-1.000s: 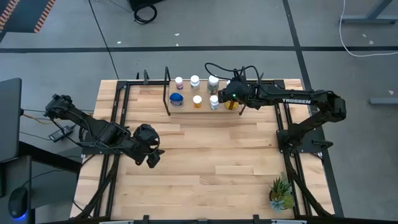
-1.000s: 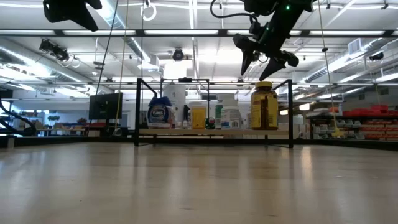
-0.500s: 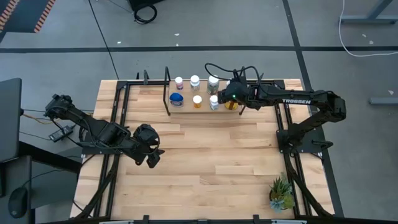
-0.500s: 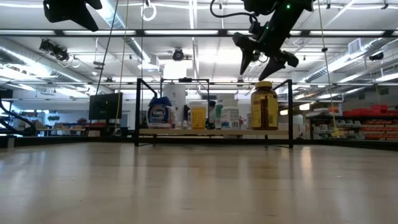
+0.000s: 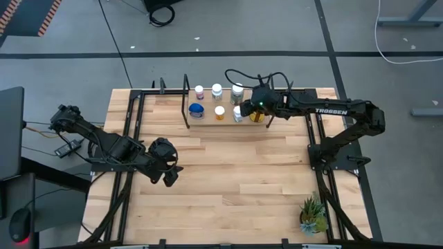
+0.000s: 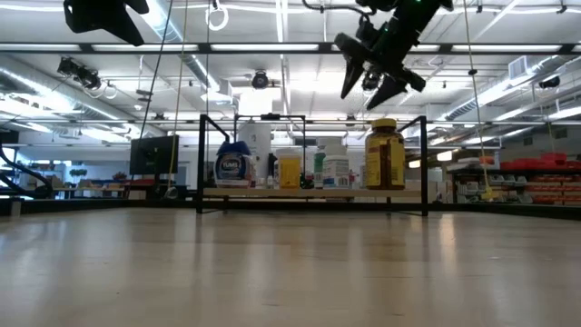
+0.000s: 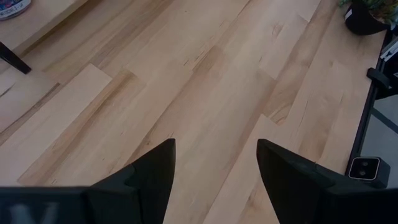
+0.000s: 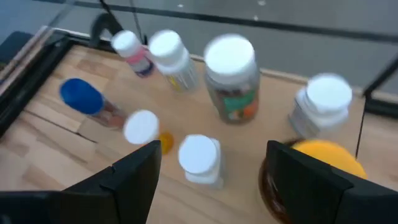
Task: Pick and place medicine bottles onto shelf by color
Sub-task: Return to Home Position
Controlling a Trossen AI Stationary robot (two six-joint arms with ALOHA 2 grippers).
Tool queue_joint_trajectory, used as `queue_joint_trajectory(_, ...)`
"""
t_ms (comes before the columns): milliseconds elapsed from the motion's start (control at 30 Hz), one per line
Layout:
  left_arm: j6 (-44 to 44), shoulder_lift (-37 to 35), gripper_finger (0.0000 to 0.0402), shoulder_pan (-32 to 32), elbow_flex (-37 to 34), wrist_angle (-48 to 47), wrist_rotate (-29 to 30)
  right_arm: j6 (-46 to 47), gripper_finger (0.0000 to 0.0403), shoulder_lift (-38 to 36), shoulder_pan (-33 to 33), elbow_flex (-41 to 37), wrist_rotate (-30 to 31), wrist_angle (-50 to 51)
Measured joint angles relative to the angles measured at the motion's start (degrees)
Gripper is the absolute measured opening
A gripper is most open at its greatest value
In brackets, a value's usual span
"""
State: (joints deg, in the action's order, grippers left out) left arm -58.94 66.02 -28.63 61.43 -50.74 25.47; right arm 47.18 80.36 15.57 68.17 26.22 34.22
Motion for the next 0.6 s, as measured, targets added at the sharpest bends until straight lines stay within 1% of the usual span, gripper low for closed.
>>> queue_joint_trajectory(133, 0.0, 0.0, 0.0231, 0.0, 0.0, 0.0, 0.0, -4.5, 0.0296, 0.0, 0.7, 3.9, 0.5, 1.3)
queue_joint_trajectory(267, -0.4, 0.0, 0.0231, 0.0, 0.0, 0.0, 0.5, -1.5, 0.0293, 0.0, 3.4, 5.6, 0.7, 4.3)
queue_joint_trajectory(367, -0.8, 0.0, 0.0231, 0.0, 0.0, 0.2, 1.6, 2.5, 0.0288, 0.0, 5.3, 5.4, -2.6, 6.7)
queue_joint_trajectory(433, -1.1, 0.0, 0.0231, 0.0, 0.0, 0.5, 2.2, 3.8, 0.0286, 0.0, 6.0, 4.6, -5.2, 6.5)
queue_joint_trajectory(600, -1.5, 0.0, 0.0231, 0.0, 0.0, 1.4, 2.6, 2.7, 0.0284, 0.0, 5.3, 4.3, -8.1, 6.5)
